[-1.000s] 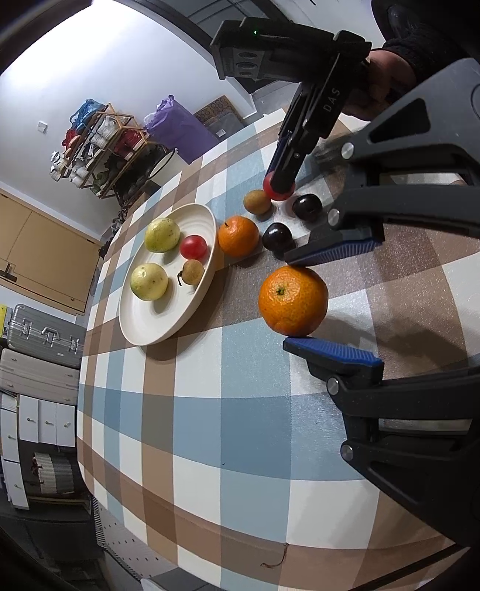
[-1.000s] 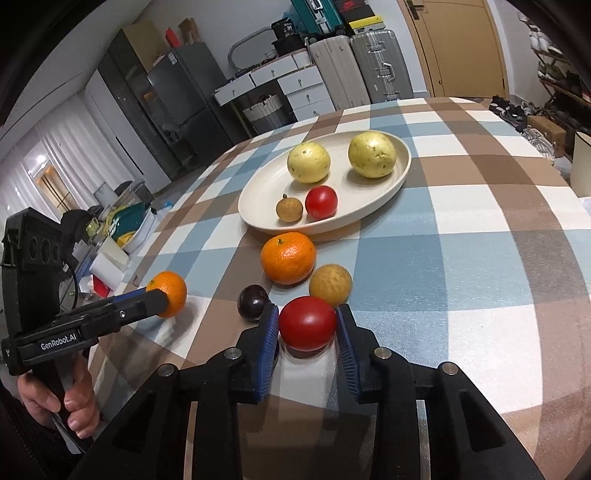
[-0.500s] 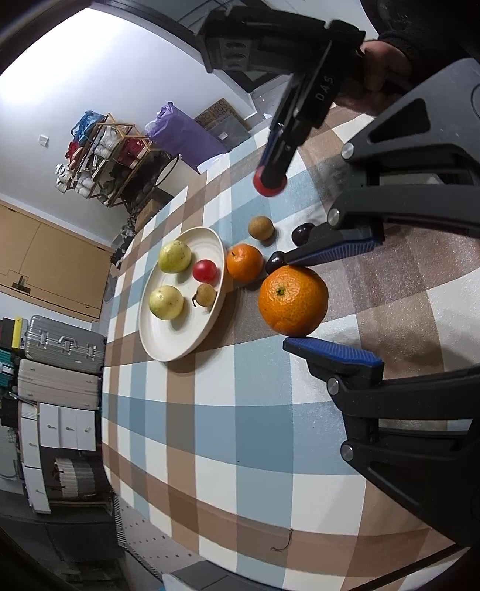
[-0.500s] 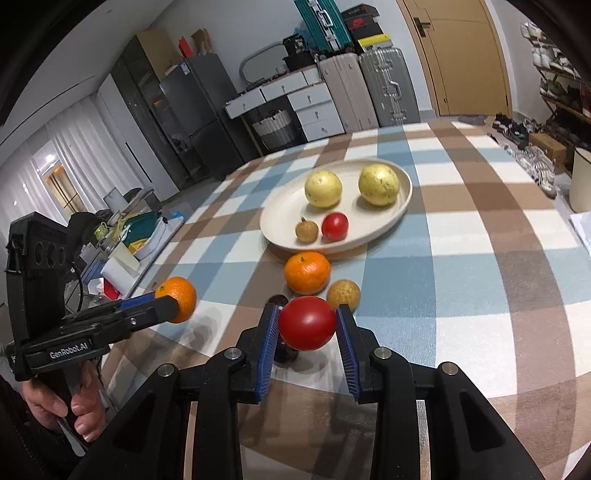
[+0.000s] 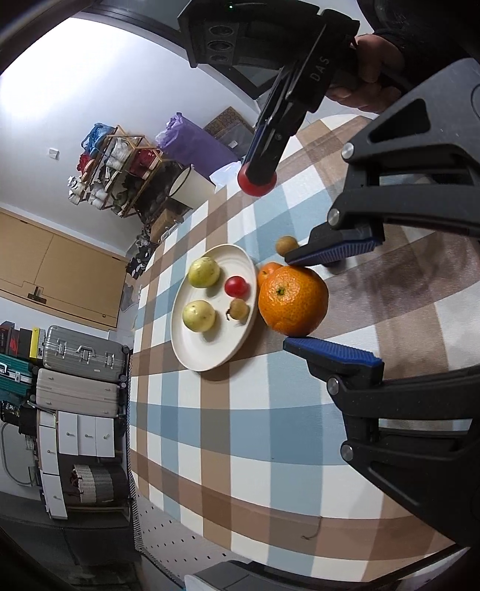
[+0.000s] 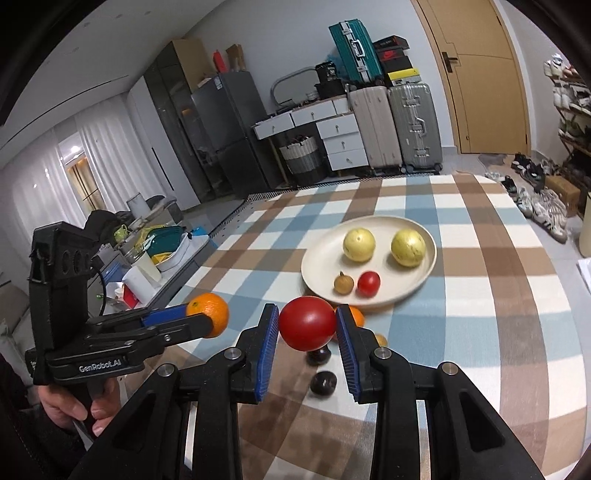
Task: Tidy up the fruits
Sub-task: 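Carry the held orange and tomato over the cream plate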
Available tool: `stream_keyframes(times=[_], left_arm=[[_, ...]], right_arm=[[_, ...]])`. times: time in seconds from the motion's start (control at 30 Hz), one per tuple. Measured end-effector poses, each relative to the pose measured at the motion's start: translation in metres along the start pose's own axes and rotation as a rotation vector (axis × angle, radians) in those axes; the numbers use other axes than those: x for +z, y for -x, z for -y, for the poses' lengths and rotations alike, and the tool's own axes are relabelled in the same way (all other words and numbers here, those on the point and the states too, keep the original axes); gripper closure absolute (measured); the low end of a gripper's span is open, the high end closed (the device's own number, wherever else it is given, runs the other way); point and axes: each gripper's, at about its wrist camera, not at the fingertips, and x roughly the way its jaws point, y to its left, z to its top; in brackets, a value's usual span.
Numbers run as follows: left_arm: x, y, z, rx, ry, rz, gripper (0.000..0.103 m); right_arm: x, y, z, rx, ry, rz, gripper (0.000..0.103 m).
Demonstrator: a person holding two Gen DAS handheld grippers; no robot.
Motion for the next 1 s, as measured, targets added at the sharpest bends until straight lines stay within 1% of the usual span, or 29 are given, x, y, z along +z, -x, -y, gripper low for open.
stream_keyframes(times=[0.2,0.47,0.63,0.77,0.83,1.0], left_arm=[[0.021,-0.024,-0.002,0.002,0.018,-0.017,0.067],[0.055,-0.072,0.001,-0.002,0.022,-0.05,0.067],[0.077,-0.102,0.006,-0.02,0.021,-0.059,0.067],[0.09,-0.121,0.006,-0.017,0.01,-0.068,0.067],[0.095,-0.132,0.004,-0.002,0.004,-0.078,0.067],[0.102,-0.153,-0.005,-0.016,0.017,-0.108,0.067]], right_arm=[[0.013,-0.009,0.006,0.016,-0.01,0.015,0.071],[0.03,-0.038,0.03,0.041,-0.056,0.001,0.071],[0.041,-0.056,0.037,0.046,-0.041,-0.013,0.071],[0.052,-0.069,0.043,0.025,-0.025,-0.019,0.071],[0.057,-0.073,0.049,0.023,-0.028,-0.018,0.071],[0.065,-0.088,0.062,0.017,-0.04,-0.037,0.071]])
